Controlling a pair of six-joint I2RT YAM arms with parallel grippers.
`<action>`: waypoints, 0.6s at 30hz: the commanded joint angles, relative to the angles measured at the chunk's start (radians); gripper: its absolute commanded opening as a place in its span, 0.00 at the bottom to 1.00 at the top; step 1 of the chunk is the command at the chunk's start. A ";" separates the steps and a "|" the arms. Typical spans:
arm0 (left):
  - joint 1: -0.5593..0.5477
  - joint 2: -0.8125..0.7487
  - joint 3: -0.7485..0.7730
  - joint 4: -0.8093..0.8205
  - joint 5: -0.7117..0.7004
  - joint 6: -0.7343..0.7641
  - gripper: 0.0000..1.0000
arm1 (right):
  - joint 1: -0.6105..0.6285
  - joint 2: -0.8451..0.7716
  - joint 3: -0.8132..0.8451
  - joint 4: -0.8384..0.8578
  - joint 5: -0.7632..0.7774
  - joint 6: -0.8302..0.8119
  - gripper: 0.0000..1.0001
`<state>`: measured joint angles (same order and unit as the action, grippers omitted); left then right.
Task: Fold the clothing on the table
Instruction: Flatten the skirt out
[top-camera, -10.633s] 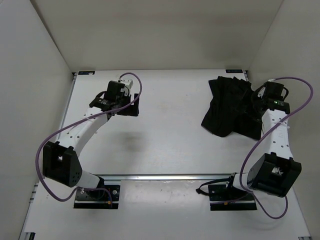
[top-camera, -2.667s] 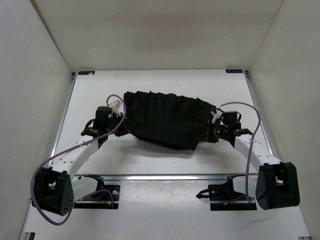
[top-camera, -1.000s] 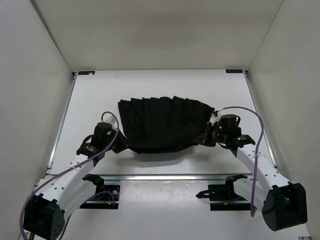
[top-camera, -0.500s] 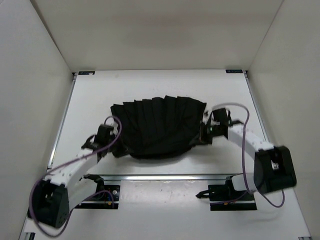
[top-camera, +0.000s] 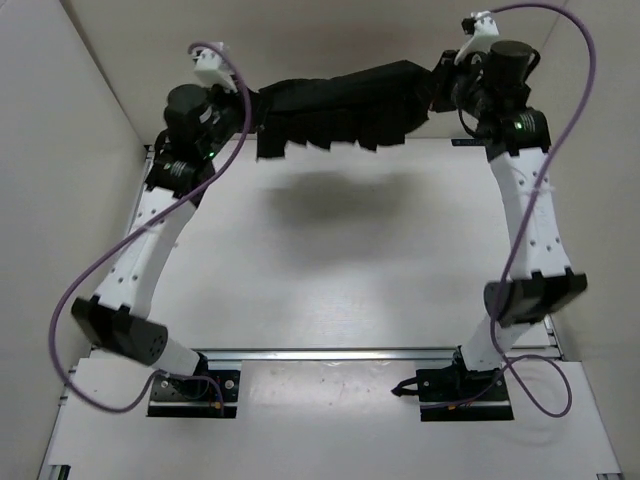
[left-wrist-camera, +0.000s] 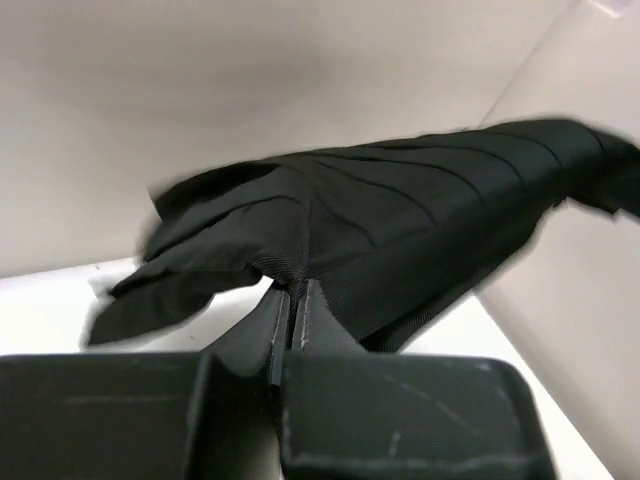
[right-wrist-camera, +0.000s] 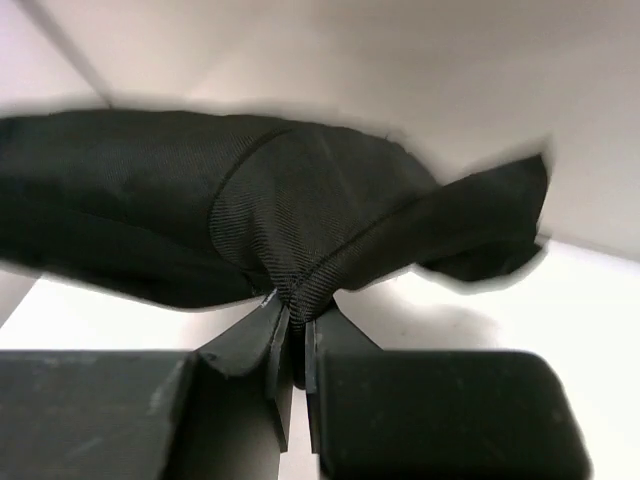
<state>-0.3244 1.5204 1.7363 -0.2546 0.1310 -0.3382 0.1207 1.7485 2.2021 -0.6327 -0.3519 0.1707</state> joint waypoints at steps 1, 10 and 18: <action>0.062 -0.135 -0.168 0.049 -0.091 0.076 0.00 | -0.032 -0.169 -0.248 0.040 0.087 -0.076 0.00; 0.004 -0.377 -0.843 -0.021 -0.018 -0.042 0.00 | 0.005 -0.521 -1.250 0.249 -0.022 0.084 0.00; -0.074 -0.685 -1.101 -0.204 0.031 -0.257 0.00 | 0.131 -0.766 -1.559 0.208 -0.127 0.272 0.00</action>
<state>-0.4065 0.9813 0.6476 -0.3912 0.2062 -0.5137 0.2268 1.0977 0.6720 -0.4702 -0.4988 0.3603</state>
